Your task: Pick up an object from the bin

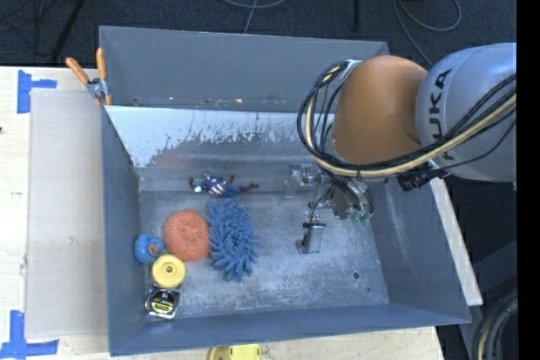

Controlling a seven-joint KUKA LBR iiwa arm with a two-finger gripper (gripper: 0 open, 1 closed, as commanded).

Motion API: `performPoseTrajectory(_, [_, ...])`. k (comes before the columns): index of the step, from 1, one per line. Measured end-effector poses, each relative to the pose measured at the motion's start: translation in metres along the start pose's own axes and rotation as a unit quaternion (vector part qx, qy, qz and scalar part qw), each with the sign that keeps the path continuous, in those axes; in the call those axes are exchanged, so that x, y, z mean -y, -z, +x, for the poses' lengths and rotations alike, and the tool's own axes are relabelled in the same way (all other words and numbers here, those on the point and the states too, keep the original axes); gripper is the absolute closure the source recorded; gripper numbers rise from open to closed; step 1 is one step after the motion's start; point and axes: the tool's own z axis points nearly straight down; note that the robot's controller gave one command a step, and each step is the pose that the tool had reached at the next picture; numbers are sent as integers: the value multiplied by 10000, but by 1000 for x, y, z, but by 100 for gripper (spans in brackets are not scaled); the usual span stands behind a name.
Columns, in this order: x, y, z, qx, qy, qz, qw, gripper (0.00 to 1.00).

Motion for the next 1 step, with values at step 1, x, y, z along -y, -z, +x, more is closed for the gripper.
performPoseTrajectory(1, [0, 4, -2, 38, -3, 0, 10000, 0])
